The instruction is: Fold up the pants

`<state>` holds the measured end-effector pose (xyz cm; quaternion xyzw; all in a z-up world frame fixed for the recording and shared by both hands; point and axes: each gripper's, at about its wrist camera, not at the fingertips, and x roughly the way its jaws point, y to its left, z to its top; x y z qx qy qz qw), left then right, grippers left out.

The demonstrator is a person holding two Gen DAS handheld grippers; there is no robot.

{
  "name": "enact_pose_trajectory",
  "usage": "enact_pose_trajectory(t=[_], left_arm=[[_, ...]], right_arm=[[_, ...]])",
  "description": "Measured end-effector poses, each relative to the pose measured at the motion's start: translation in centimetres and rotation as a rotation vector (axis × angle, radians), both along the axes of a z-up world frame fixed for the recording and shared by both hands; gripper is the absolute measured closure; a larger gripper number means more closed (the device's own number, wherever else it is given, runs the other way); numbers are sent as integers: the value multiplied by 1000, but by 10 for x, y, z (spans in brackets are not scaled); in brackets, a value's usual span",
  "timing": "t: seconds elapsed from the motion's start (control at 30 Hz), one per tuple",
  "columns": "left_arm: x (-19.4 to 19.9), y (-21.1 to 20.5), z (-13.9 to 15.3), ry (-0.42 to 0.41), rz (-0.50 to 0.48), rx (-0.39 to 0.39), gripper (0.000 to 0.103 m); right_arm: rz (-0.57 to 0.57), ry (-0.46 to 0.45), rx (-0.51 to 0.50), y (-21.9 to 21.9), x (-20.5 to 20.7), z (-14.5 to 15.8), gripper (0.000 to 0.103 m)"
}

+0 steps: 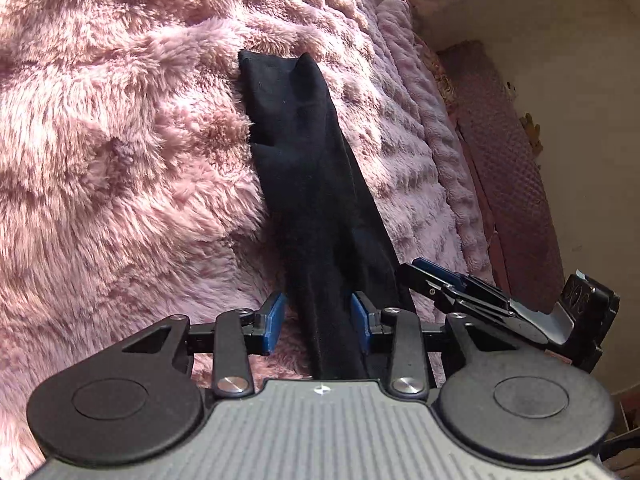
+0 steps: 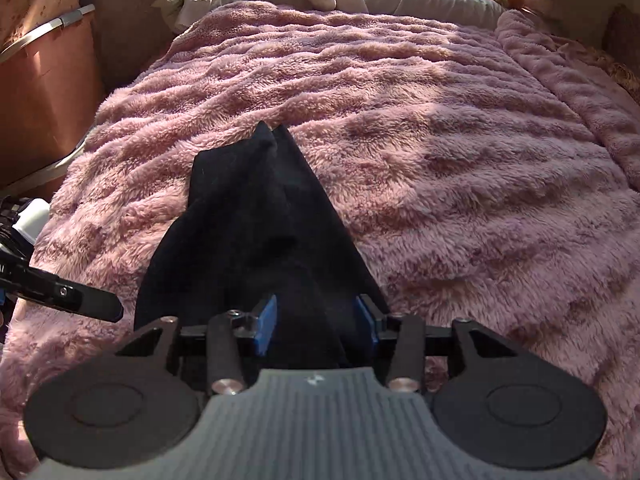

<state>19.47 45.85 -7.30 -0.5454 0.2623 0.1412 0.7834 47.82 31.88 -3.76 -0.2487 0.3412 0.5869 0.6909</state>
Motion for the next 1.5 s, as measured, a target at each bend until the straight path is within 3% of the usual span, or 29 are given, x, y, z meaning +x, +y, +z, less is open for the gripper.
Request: enact_pose_trajectory(t=[0.13,0.27,0.37,0.43,0.47,0.67,0.8,0.97,1.03,1.1,1.27,1.37,1.5], left_arm=[[6,-10,3,6,-16,22,63],[10,-16,5,12,-42,35,63],[10,-15,3,-23,-24,-9,63],[10,-12,2,-38,-3,-15,63],[11,-8,0,-35,19,-14,63],[8,21,-7,7,141,-36,63],[10,23,1,21,104,58,63],[6,21,2,17,60,99,63],[3,25,0,12,64,92,63],[1,31,-2,5,57,88,63],[-2,48,3,13,79,149,67],[1,55,12,-5,71,244,67],[20,70,9,8,37,290,67]], right_arm=[[-4,38,-25,-12,-3,-33,56],[-4,53,90,-9,1,-34,58],[9,36,89,4,2,-37,62],[15,24,91,11,2,-40,83],[7,-17,108,12,-1,-40,103],[-33,-130,169,4,-7,-34,103],[-87,-181,195,3,-2,-30,103],[-111,-234,142,11,-2,-44,103],[-130,-148,167,11,3,-42,96],[-133,-83,237,10,7,-33,80],[-87,-53,293,47,0,-10,74],[-33,-41,284,81,-7,-11,50],[-21,2,246,130,-6,-23,55]])
